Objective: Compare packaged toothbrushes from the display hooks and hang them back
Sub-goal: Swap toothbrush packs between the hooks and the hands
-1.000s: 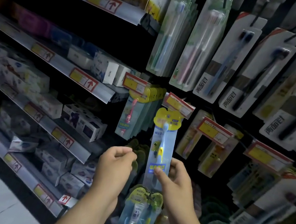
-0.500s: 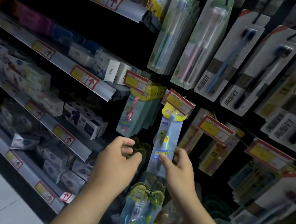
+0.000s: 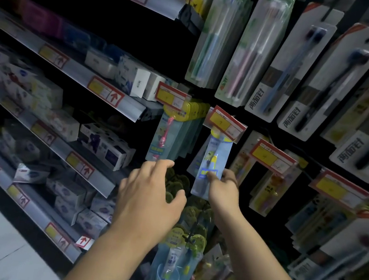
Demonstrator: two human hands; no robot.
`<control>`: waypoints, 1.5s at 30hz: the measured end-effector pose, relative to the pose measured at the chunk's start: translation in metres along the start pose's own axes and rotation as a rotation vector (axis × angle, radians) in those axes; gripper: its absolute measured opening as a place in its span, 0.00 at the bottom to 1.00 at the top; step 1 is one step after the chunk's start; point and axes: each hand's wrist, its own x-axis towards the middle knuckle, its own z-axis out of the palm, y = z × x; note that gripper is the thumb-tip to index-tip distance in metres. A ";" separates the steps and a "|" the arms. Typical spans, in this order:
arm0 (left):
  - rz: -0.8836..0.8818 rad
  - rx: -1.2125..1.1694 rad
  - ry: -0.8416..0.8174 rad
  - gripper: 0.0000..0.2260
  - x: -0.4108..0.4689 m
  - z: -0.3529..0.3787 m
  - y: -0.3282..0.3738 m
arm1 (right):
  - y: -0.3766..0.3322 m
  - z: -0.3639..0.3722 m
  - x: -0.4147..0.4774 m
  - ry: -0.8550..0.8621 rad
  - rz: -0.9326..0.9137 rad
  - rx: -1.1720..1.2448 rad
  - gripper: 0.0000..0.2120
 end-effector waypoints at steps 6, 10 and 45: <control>0.038 0.051 -0.002 0.27 0.002 0.005 -0.001 | -0.001 0.000 0.029 -0.029 0.116 -0.342 0.16; 0.069 0.062 -0.030 0.28 0.000 0.009 0.000 | 0.007 -0.029 0.007 -0.096 0.061 -0.385 0.32; -0.002 -0.683 -0.550 0.30 -0.029 0.224 0.177 | 0.103 -0.304 0.012 0.621 0.103 0.261 0.05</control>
